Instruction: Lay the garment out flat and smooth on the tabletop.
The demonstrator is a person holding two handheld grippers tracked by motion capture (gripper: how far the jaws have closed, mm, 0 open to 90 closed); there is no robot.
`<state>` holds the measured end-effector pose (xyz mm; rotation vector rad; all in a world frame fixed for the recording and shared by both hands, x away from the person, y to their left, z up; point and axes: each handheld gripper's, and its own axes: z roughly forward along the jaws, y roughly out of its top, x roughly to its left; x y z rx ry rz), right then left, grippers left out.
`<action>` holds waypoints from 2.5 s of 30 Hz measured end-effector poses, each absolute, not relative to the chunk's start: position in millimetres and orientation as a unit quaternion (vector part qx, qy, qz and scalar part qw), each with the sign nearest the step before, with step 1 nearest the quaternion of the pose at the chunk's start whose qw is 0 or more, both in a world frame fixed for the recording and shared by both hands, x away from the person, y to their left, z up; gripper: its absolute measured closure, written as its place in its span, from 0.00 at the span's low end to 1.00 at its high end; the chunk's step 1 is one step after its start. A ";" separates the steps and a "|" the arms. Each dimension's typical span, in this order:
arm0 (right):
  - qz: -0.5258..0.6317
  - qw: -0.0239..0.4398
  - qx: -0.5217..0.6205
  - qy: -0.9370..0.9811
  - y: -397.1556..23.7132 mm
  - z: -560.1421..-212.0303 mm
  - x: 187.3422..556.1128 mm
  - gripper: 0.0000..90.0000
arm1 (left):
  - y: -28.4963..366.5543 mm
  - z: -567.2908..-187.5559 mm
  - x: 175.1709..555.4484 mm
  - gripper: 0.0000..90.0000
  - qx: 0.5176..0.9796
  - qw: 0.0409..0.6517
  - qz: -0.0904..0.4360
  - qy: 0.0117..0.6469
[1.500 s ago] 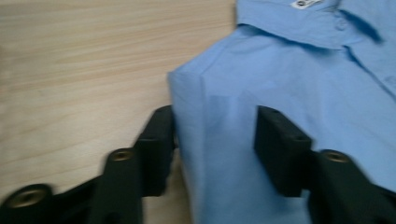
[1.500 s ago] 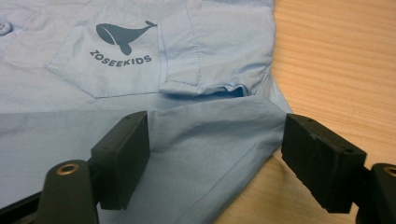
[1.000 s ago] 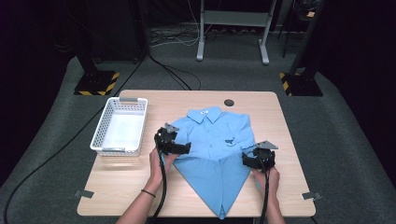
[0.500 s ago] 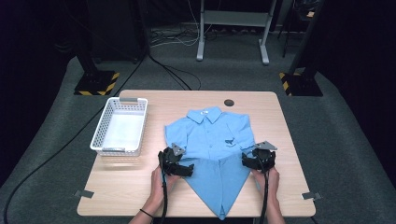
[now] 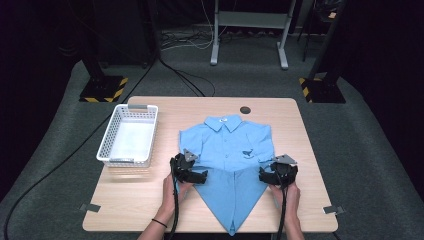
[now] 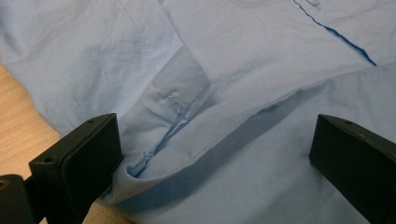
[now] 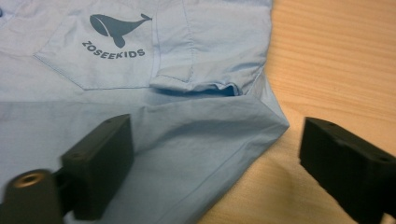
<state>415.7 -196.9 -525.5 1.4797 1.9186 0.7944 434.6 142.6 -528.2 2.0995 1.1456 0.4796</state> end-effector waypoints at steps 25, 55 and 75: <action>0.241 0.212 0.524 0.789 -168.5 -504.3 502.5 0.38 | 142.5 -528.2 434.9 0.02 0.807 0.344 0.185 0.442; 0.253 0.283 0.620 0.686 -263.9 -494.0 485.1 0.55 | 142.7 -528.1 434.7 0.04 0.805 0.346 0.187 0.444; 0.246 0.275 0.611 0.700 -223.6 -511.9 467.7 0.16 | 142.5 -528.1 434.7 0.04 0.805 0.345 0.188 0.444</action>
